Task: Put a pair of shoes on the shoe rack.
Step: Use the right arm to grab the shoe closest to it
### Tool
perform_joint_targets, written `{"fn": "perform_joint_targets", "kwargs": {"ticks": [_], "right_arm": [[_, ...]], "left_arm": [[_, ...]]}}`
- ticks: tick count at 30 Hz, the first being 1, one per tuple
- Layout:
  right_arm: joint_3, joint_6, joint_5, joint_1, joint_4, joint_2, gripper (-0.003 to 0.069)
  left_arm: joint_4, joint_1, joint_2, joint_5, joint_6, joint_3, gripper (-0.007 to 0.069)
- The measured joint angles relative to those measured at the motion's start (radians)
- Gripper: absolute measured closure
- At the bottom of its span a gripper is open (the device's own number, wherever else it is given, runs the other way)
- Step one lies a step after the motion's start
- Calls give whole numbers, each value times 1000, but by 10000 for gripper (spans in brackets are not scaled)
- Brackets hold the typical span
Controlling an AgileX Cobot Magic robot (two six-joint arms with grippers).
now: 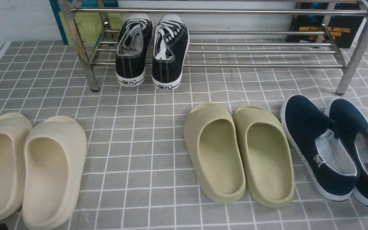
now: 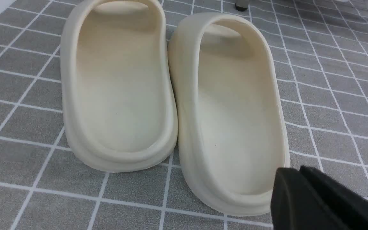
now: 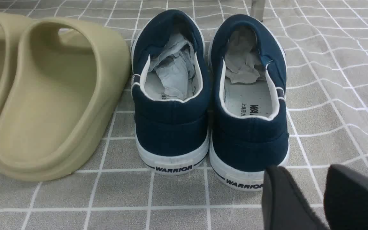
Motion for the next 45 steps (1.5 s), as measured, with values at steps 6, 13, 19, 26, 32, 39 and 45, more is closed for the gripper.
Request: {"fn": "perform_joint_targets", "kwargs": {"ticks": [6,13,19,26,32,39,45], "right_arm": [[0,0,0,0,0,0,420],[0,0,0,0,0,0,420],[0,0,0,0,0,0,420],[0,0,0,0,0,0,420],[0,0,0,0,0,0,420],[0,0,0,0,0,0,420],[0,0,0,0,0,0,420]], "left_arm": [[0,0,0,0,0,0,568],[0,0,0,0,0,0,568],[0,0,0,0,0,0,564],[0,0,0,0,0,0,553],[0,0,0,0,0,0,546],[0,0,0,0,0,0,541],[0,0,0,0,0,0,533]]}}
